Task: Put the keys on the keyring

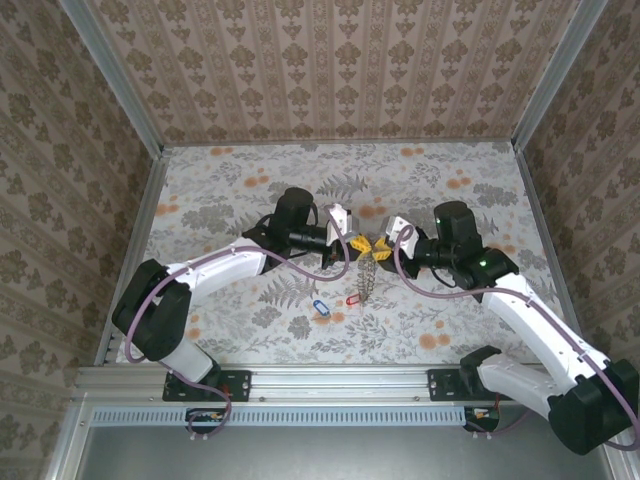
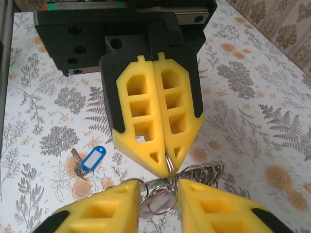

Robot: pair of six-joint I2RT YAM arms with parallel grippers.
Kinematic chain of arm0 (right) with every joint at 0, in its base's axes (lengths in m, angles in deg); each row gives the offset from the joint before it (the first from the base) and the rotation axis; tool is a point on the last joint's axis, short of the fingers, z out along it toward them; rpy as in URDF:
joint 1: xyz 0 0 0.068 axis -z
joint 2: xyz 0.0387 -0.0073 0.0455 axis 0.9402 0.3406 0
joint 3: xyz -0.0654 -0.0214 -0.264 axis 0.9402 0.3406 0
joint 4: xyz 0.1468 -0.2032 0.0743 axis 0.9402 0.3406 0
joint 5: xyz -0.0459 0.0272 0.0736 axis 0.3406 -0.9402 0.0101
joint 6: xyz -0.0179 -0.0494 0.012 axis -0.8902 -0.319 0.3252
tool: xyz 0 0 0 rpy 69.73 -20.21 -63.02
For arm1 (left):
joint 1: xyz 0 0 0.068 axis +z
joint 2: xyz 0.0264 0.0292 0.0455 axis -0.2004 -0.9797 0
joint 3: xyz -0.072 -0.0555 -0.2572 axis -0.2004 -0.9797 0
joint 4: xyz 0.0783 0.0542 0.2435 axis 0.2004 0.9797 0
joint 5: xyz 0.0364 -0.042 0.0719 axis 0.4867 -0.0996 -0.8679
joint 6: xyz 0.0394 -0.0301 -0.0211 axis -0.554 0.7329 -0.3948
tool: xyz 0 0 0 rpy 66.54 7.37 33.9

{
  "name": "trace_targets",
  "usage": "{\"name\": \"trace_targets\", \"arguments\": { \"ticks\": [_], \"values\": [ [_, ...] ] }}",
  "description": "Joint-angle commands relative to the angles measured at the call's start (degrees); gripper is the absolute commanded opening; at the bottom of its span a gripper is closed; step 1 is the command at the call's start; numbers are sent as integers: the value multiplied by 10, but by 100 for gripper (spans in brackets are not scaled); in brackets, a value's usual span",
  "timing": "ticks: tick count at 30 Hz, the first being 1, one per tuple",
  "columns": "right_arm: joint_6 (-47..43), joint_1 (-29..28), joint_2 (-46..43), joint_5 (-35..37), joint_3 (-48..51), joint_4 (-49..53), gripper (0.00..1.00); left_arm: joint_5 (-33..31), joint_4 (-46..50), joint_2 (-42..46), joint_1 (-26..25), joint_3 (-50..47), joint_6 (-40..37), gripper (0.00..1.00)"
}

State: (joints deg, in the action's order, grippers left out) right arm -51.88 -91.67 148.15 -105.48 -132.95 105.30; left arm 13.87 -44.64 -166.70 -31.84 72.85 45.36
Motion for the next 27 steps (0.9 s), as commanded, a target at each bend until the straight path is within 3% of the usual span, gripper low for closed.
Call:
{"name": "trace_targets", "arguments": {
  "ticks": [1,15,22,27],
  "values": [
    [16,2,19,-20,-18,-29,24,28,-33,21,2,0,17,0],
    [-9,18,40,-2,-8,-21,6,39,-56,29,4,-14,27,0],
    [-32,23,53,-14,-21,0,16,52,-58,33,4,-14,23,0],
    [-45,29,67,-31,-38,22,14,59,-55,35,5,-12,19,0]
  ]
}}
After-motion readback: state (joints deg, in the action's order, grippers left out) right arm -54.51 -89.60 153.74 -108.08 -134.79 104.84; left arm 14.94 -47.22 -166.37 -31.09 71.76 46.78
